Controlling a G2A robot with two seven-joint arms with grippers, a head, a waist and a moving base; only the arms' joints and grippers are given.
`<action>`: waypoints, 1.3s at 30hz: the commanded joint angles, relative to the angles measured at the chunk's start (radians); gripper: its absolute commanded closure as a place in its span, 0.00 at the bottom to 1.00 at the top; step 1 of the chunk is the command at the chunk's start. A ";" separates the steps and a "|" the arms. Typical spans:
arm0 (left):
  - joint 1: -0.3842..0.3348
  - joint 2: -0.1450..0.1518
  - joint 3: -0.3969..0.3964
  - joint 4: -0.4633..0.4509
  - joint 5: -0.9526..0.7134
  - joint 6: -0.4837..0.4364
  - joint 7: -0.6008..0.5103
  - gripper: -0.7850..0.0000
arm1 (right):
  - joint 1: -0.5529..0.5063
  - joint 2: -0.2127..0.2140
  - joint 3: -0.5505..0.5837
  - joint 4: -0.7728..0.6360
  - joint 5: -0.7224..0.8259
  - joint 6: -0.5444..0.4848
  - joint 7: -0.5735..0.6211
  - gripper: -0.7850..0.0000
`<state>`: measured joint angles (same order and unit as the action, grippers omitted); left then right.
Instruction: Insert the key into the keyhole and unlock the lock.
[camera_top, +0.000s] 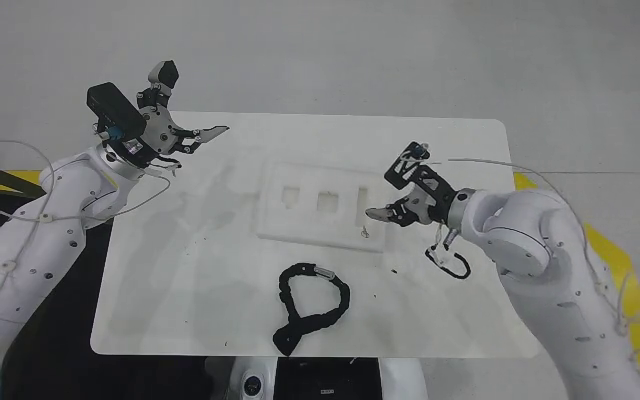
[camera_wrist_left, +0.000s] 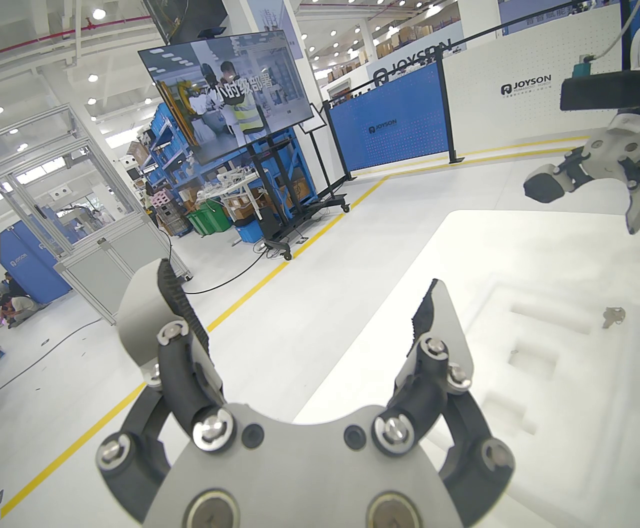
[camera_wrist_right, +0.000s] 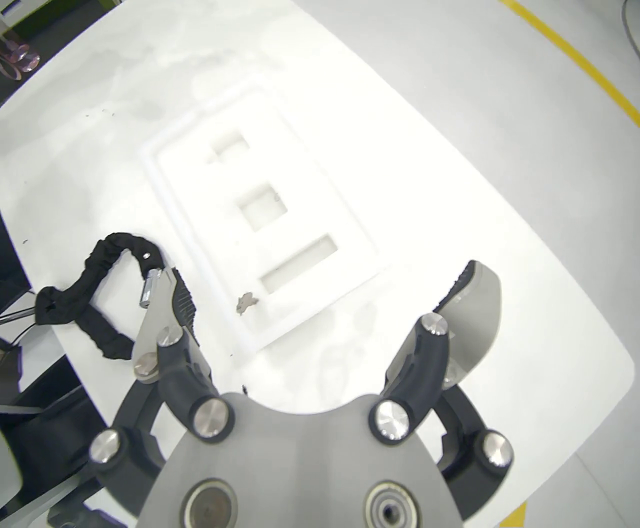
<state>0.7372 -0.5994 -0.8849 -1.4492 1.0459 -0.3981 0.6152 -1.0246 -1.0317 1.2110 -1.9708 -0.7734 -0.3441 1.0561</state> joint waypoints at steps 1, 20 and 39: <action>0.000 0.000 0.000 0.000 0.000 0.000 0.000 0.00 | 0.011 -0.001 -0.020 0.004 0.004 0.013 0.039 0.00; 0.000 0.000 0.000 0.000 0.000 0.000 0.000 0.00 | 0.130 -0.040 -0.291 0.077 -0.014 0.088 0.229 0.00; 0.000 0.000 0.000 0.000 0.000 0.000 0.000 0.00 | 0.152 -0.049 -0.325 0.162 0.006 0.088 0.224 0.54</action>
<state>0.7372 -0.5994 -0.8849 -1.4492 1.0459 -0.3981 0.6152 -0.8727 -1.0807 0.8858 -1.8113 -0.7682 -0.2562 1.2814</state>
